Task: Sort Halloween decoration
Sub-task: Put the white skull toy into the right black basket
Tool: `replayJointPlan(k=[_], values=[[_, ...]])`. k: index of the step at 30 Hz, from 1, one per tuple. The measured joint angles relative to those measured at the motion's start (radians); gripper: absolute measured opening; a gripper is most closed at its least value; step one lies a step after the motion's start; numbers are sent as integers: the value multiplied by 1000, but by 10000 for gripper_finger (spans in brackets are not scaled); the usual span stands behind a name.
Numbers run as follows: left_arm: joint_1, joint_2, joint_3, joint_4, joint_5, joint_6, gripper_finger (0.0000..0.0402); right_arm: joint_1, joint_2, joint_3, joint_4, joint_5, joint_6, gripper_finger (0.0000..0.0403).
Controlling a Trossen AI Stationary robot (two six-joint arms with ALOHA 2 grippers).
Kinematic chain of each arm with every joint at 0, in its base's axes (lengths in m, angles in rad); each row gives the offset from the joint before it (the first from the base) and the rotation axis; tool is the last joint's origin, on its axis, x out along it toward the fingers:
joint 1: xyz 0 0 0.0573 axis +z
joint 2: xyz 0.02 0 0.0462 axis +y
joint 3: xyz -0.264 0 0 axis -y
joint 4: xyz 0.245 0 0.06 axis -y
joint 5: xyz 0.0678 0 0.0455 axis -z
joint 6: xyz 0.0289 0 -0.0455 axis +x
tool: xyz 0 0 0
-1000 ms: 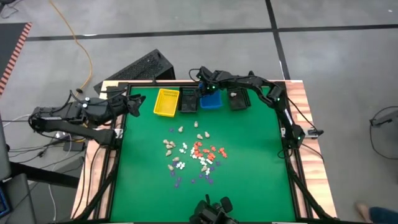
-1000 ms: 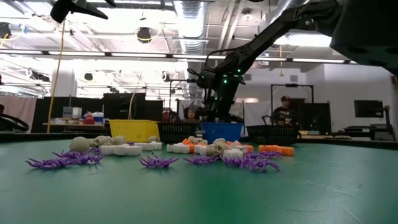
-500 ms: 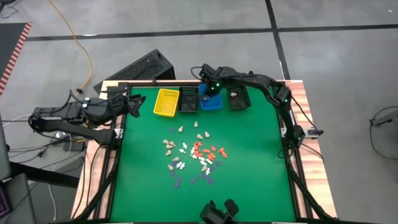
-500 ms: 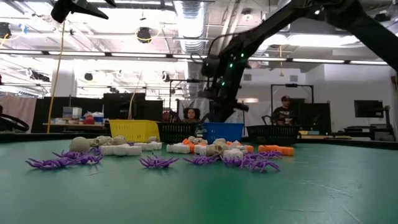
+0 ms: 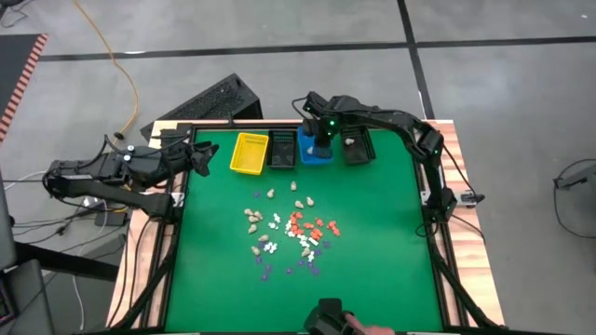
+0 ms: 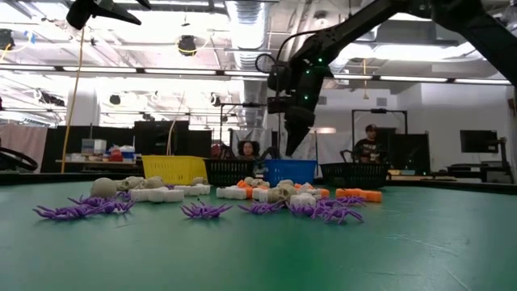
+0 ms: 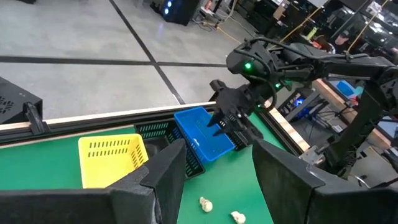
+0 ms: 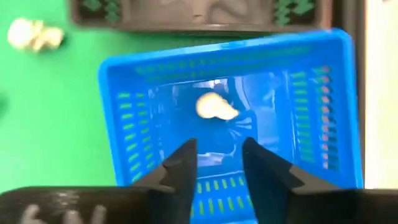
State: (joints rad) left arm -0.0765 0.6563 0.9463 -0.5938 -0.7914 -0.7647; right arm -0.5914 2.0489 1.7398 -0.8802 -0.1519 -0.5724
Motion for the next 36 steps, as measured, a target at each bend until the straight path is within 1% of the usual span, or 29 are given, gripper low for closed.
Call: replayJointPlan(k=[3, 5, 8, 12, 17, 20, 30, 36], values=[[0, 0, 0, 0, -2, 0, 176, 0, 1, 0, 10, -4, -150, 199], [0, 0, 0, -2, -2, 0, 176, 1, 1, 0, 25, -5, -216, 215], [0, 0, 0, -3, -5, 4, 176, 1, 1, 0, 45, -8, -310, 224], [0, 0, 0, -3, -6, 6, 176, 9, 1, 0, 52, -8, -398, 218], [0, 0, 0, -3, -9, -1, 176, 21, 16, 0, 77, -45, -439, 203], [0, 0, 0, -2, -10, -8, 176, 27, 42, -1, 92, -32, -457, 198], [0, 0, 0, 0, -32, -27, 176, 12, 86, 1, 116, -26, -476, 196], [0, 0, 0, 0, -35, -43, 176, 6, 138, 0, 121, -30, -476, 196]])
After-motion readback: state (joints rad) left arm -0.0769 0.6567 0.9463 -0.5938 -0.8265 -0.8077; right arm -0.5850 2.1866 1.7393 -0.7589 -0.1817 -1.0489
